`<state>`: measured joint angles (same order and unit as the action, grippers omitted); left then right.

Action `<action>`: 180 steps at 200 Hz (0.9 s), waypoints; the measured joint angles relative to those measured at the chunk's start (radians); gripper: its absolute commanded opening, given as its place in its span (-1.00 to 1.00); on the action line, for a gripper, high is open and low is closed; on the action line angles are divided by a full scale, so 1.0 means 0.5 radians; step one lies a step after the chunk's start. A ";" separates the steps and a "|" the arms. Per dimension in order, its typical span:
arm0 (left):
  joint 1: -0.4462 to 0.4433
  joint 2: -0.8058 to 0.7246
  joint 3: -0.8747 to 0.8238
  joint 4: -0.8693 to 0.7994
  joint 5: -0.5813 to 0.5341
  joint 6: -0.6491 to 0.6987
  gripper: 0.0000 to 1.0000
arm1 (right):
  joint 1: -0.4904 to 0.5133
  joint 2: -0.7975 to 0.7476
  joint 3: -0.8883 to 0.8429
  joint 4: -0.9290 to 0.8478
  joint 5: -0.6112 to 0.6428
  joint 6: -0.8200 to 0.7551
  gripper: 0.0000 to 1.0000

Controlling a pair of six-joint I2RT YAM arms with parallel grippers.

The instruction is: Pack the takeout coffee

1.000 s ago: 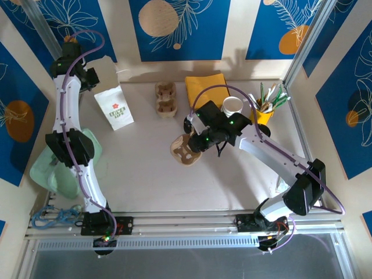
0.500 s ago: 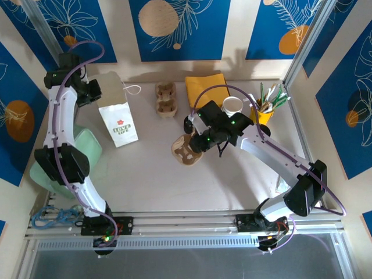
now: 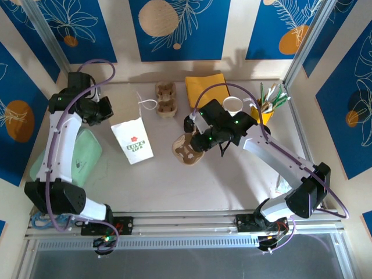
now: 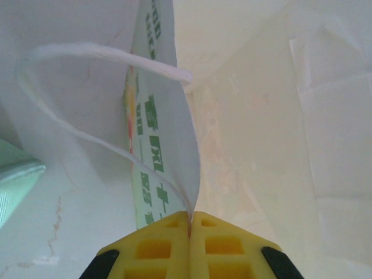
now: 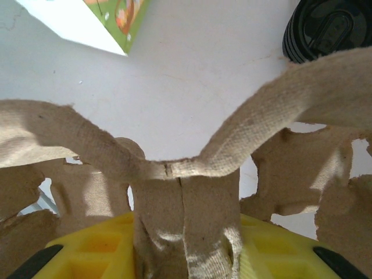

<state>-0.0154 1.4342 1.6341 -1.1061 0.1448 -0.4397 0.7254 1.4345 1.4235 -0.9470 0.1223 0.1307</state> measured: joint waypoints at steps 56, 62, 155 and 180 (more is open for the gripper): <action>-0.274 -0.254 -0.282 0.021 0.031 -0.120 -1.00 | 0.004 0.000 0.153 -0.091 -0.035 0.000 -0.31; -0.306 -0.271 -0.305 0.024 0.032 -0.130 -1.00 | 0.004 0.000 0.174 -0.102 -0.035 0.000 -0.31; -0.661 -0.544 -0.575 0.156 0.015 -0.332 -1.00 | 0.004 -0.089 0.408 -0.295 0.010 -0.002 -0.31; -0.732 -0.594 -0.620 0.201 0.009 -0.381 -1.00 | 0.004 -0.091 0.441 -0.323 0.025 -0.002 -0.31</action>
<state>-0.3817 1.1370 1.3239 -1.0054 0.1493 -0.6300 0.7273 1.3891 1.6440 -1.1088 0.1349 0.1295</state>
